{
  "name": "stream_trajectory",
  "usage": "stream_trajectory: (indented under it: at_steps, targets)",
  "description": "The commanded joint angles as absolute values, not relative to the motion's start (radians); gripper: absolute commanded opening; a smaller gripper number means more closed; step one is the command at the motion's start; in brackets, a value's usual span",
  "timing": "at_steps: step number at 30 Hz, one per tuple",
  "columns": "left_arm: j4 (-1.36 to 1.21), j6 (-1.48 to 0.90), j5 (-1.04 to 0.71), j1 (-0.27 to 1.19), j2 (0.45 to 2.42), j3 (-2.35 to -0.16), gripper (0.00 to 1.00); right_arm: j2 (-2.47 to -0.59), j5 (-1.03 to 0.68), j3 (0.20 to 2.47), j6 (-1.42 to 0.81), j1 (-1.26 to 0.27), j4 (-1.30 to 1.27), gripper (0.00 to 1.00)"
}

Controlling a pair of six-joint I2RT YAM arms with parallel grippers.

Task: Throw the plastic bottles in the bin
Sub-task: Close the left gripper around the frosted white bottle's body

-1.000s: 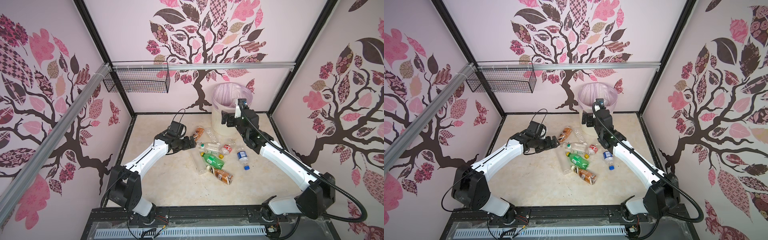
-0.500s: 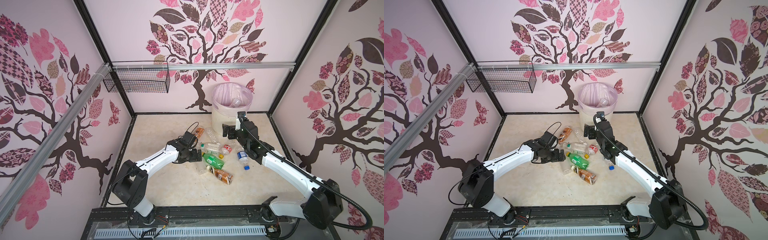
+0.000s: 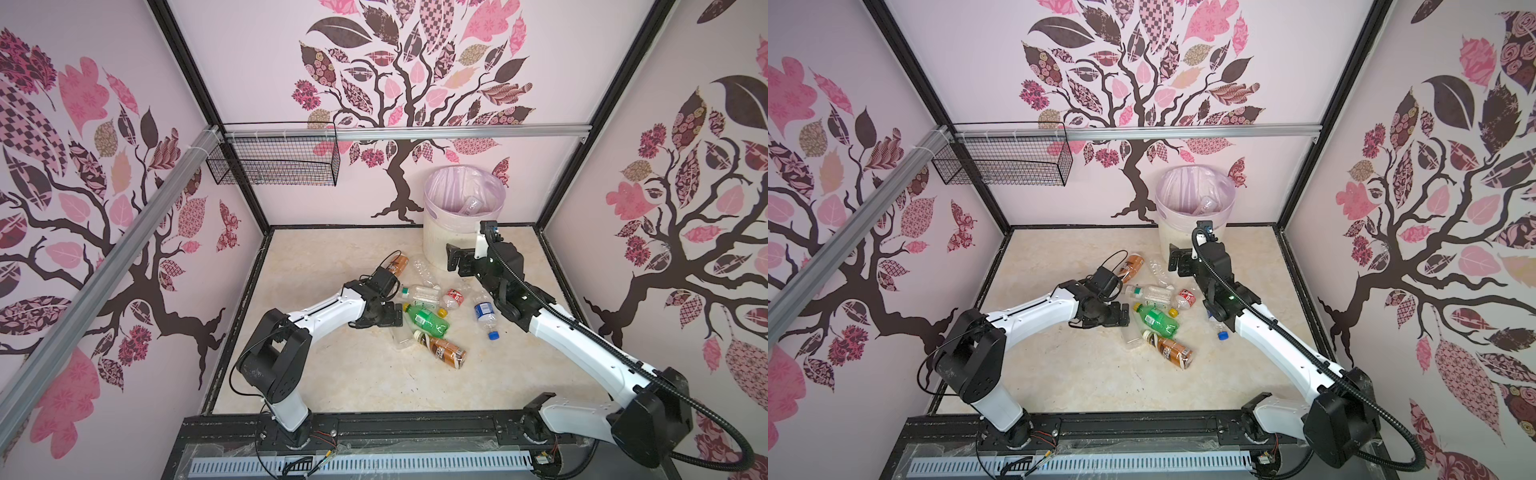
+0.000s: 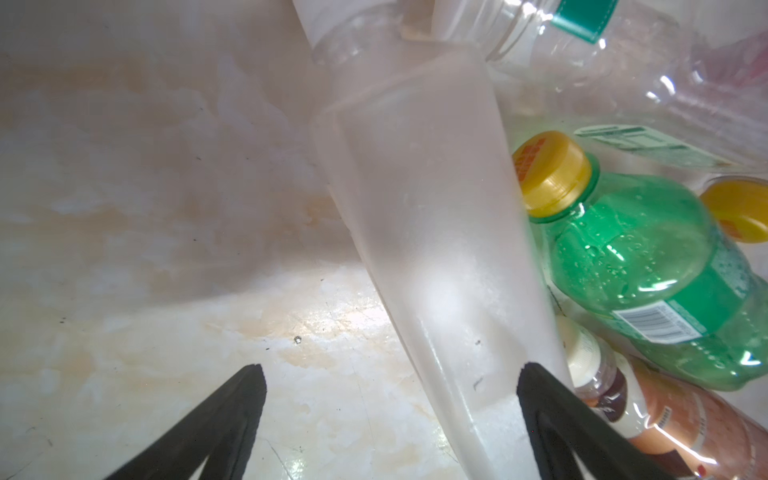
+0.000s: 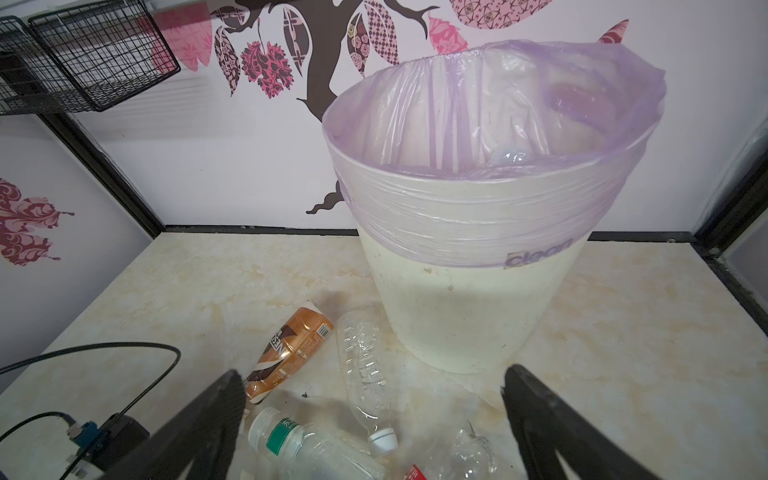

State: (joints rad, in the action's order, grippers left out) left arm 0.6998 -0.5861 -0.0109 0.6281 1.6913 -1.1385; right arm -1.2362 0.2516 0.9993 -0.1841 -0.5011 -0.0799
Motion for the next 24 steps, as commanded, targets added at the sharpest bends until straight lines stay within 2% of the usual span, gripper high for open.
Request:
stream_trajectory:
  at_steps: [1,9,15,24]
  targets:
    - [0.791,-0.571,0.111,0.612,1.705,-1.131,0.98,-1.218,0.237,0.99,-0.193,-0.504,-0.094,0.99]
    - [0.777,-0.57,0.082,0.566,1.629,-1.1,0.98,-1.211,0.224,0.983,-0.201,-0.504,-0.097,0.99]
    - [0.811,-0.597,0.159,0.698,1.627,-1.18,0.98,-1.209,0.225,0.983,-0.207,-0.505,-0.1,0.99]
    - [0.741,-0.677,0.095,0.742,1.66,-1.173,0.98,-1.191,0.232,0.979,-0.211,-0.504,-0.099,1.0]
